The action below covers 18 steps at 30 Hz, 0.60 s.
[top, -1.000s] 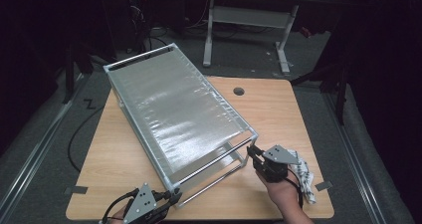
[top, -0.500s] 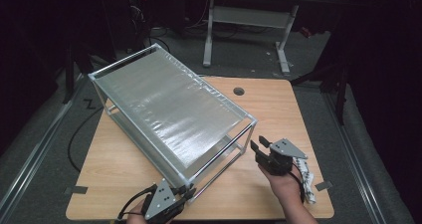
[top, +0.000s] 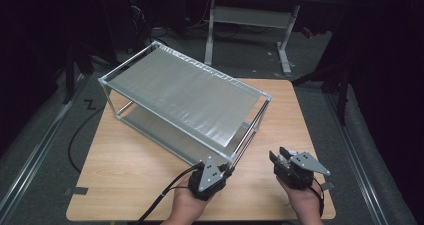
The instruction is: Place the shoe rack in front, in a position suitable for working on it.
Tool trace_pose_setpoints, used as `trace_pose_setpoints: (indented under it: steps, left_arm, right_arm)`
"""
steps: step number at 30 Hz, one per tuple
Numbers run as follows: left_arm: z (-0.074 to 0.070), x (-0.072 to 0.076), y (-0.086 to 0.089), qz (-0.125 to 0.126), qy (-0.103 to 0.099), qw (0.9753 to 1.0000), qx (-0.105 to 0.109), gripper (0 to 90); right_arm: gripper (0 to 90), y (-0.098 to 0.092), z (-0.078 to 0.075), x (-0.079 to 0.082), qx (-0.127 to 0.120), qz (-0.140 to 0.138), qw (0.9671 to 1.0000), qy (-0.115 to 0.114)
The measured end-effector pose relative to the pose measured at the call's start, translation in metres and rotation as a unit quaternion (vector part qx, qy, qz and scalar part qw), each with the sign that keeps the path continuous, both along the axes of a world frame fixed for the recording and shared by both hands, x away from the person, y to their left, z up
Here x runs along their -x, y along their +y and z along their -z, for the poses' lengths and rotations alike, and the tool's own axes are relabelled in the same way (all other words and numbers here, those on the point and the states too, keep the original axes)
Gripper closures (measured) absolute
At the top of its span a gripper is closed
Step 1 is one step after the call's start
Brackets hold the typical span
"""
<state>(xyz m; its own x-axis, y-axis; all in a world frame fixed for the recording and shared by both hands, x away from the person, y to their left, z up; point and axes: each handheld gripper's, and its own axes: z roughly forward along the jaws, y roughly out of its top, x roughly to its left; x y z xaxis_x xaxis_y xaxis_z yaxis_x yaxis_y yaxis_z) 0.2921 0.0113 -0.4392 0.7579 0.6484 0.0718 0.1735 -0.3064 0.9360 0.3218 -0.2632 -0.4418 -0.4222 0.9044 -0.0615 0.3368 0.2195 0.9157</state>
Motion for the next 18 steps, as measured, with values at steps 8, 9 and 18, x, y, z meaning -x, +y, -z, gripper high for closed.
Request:
trace_pose_setpoints:
  steps: [8,9,18]
  left_arm:
    - [-0.001,-0.012,-0.016,0.009,0.009,0.9999,0.003,68.3]
    - [-0.001,-0.009,-0.014,0.013,0.009,0.9999,0.001,62.2]
    - [-0.006,0.017,0.056,-0.001,0.025,0.9996,-0.014,43.1]
  right_arm:
    - [53.0,-0.002,0.003,0.012,0.004,-0.002,1.0,0.005]
    - [51.7,-0.001,0.003,0.014,0.002,-0.003,1.0,0.006]
    - [42.6,0.016,0.0,0.028,-0.015,-0.023,0.9996,0.006]
